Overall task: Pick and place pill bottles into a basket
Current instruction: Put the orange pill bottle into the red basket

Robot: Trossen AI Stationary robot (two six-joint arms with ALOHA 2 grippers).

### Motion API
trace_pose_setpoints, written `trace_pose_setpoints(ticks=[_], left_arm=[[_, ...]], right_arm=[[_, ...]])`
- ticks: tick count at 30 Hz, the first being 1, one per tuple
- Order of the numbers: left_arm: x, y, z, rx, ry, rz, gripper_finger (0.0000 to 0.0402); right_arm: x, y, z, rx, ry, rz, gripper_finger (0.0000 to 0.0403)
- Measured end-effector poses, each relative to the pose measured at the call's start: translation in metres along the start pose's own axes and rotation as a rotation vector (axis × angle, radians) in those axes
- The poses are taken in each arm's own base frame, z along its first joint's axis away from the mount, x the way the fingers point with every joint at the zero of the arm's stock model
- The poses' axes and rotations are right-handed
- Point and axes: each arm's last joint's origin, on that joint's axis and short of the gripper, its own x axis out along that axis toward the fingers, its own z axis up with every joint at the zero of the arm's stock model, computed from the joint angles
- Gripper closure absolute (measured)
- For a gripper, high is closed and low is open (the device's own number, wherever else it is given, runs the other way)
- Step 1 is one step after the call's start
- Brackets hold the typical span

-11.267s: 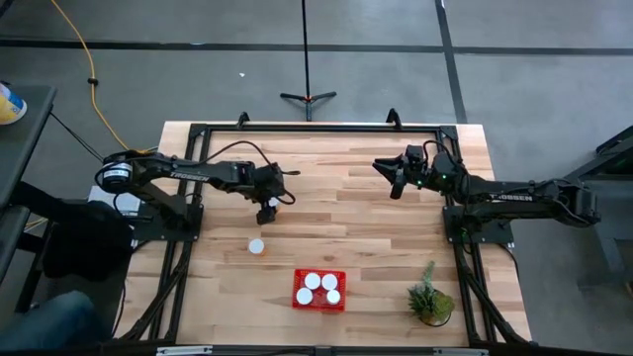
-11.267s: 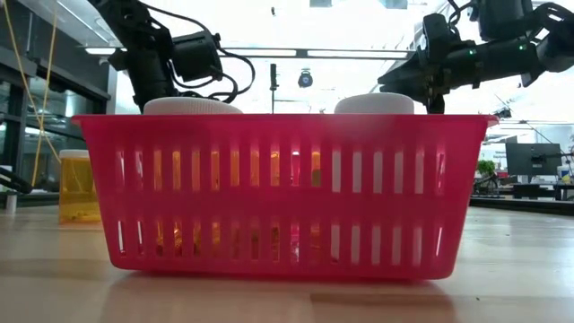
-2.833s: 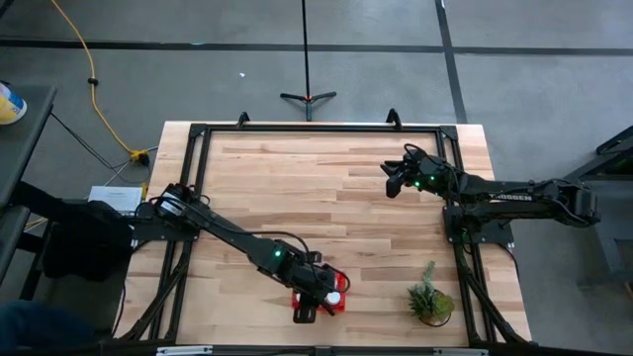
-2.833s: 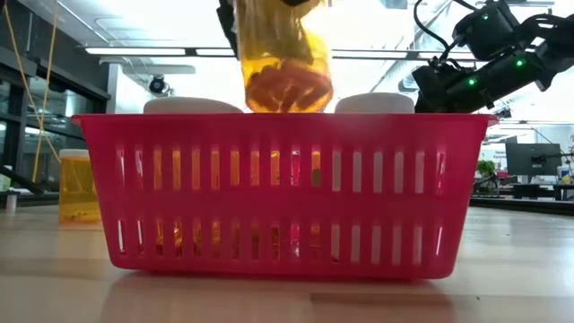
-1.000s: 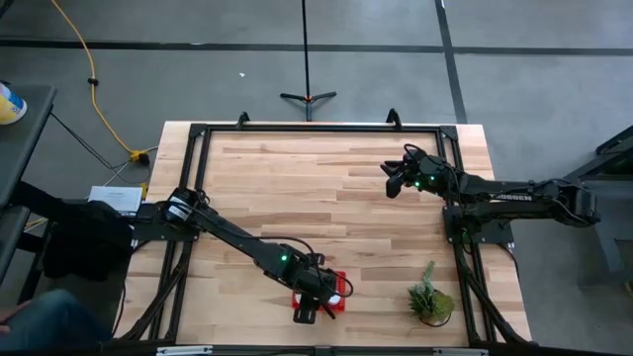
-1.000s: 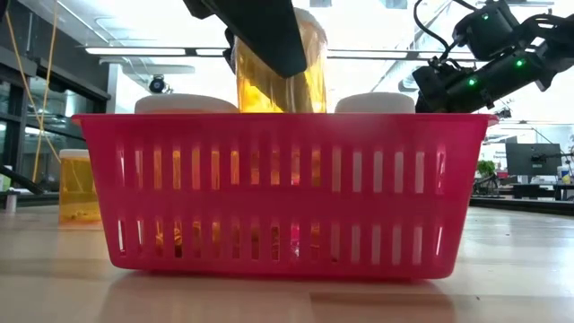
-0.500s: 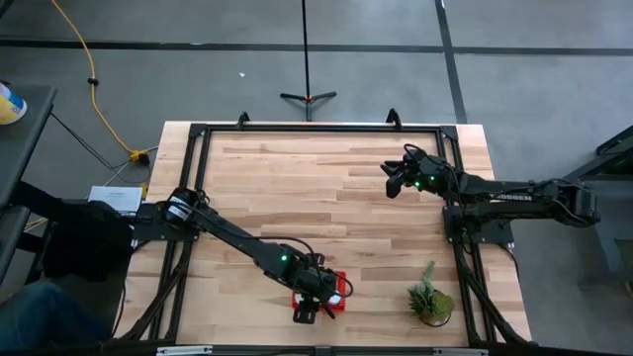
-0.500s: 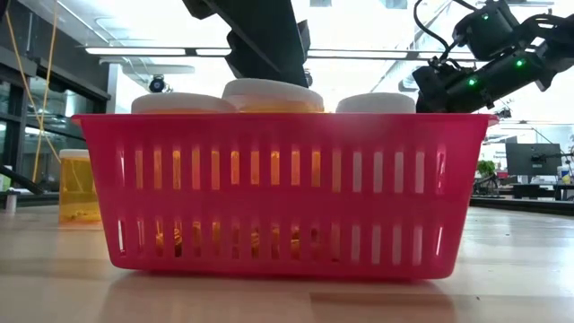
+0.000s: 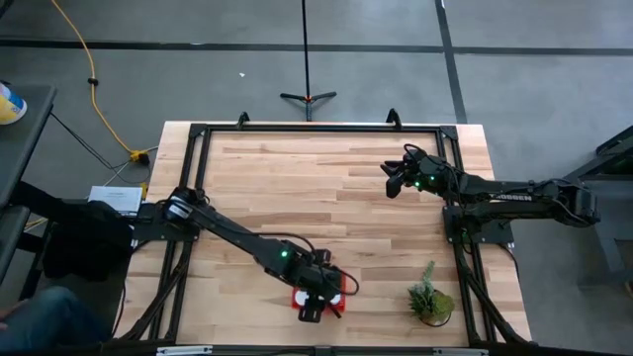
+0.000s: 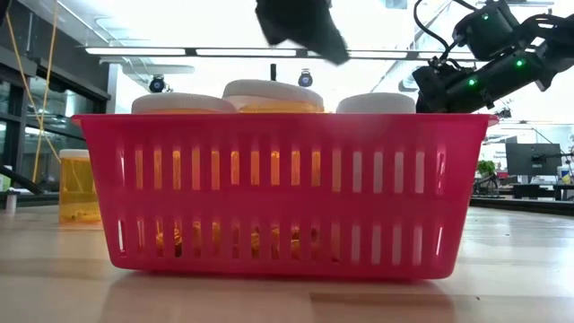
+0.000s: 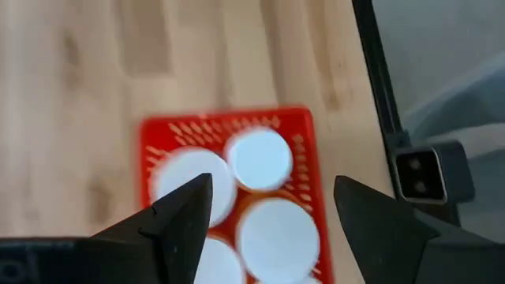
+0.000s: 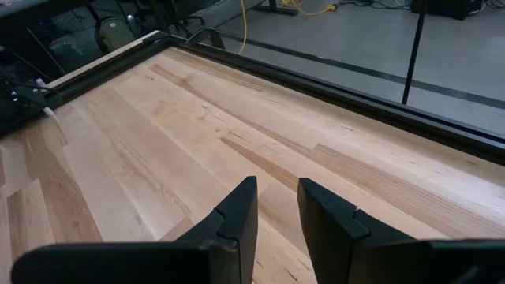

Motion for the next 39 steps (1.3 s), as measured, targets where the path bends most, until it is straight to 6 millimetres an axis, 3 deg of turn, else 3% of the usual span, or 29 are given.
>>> trace_pose_setpoints(ticks=[7, 11, 17, 23, 31, 35, 39], left_arm=[[-0.035, 0.016, 0.014, -0.099, 0.077, 0.164, 0.0101], [-0.052, 0.028, 0.007, -0.186, 0.231, 0.246, 0.0101], [-0.072, 0.030, -0.006, -0.176, 0.349, 0.305, 0.0101], [-0.109, 0.033, -0.005, -0.177, 0.248, 0.348, 0.0101], [-0.171, 0.034, 0.010, -0.227, -0.101, 0.313, 0.0113], [-0.191, 0.040, 0.000, -0.219, -0.085, 0.367, 0.0138], [-0.198, 0.047, -0.022, -0.246, -0.060, 0.400, 0.0158]], right_arm=[[0.000, 0.000, 0.000, 0.003, 0.002, 0.004, 0.0318], [0.000, 0.000, 0.000, 0.004, 0.003, 0.007, 0.0318], [0.000, 0.001, 0.000, 0.004, 0.013, 0.030, 0.0318], [0.000, 0.001, -0.001, 0.020, 0.020, 0.045, 0.0318], [0.000, 0.002, -0.001, 0.029, 0.026, 0.065, 0.0318], [0.000, 0.002, -0.001, 0.028, 0.033, 0.082, 0.0318], [0.000, 0.003, -0.001, 0.027, 0.032, 0.083, 0.0318]])
